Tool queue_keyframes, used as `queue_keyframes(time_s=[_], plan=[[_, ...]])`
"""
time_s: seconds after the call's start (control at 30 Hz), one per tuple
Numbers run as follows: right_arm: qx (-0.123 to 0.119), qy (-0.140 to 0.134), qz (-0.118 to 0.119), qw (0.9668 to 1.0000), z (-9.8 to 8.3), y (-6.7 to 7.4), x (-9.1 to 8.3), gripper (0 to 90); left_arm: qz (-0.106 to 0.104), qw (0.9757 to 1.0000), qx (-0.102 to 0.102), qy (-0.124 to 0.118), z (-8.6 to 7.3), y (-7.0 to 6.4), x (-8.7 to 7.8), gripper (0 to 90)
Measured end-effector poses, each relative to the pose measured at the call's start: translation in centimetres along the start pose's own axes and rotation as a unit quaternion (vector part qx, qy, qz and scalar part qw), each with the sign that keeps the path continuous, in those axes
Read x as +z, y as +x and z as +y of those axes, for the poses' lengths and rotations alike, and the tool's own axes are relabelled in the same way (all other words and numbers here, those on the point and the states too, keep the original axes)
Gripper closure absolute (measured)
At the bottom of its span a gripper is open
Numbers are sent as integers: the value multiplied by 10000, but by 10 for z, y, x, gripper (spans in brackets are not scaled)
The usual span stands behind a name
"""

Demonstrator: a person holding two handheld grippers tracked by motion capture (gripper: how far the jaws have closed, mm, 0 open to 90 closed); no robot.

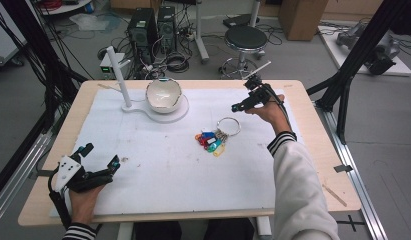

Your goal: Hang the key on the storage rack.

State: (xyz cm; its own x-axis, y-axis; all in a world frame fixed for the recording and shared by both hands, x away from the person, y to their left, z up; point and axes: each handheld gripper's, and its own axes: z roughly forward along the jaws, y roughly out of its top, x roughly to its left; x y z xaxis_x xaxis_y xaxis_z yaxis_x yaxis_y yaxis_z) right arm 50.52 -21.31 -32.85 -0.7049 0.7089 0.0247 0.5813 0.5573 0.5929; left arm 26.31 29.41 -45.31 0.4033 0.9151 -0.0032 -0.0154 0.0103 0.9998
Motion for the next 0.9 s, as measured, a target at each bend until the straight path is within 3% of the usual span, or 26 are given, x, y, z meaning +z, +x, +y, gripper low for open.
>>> queue_keyframes(time_s=[0.2,0.37,0.47,0.77,0.8,0.9], plan=[[11,472,47,9989,1,-1,20,20,-42,10000,-2,15,0,0,0,17],[-15,836,8,9965,-1,-3,34,20,-41,10000,-6,27,0,0,1,17],[88,1042,-1,9945,-2,-3,41,39,-53,10000,-4,40,0,0,1,17],[168,1290,-148,9914,-3,-4,50,68,-57,10000,-2,38,0,0,1,17],[150,1376,-182,9902,-3,-4,53,114,-61,10000,5,36,0,0,1,17],[151,1459,-255,9889,-3,-3,55,130,-71,10000,8,36,0,0,1,17]])
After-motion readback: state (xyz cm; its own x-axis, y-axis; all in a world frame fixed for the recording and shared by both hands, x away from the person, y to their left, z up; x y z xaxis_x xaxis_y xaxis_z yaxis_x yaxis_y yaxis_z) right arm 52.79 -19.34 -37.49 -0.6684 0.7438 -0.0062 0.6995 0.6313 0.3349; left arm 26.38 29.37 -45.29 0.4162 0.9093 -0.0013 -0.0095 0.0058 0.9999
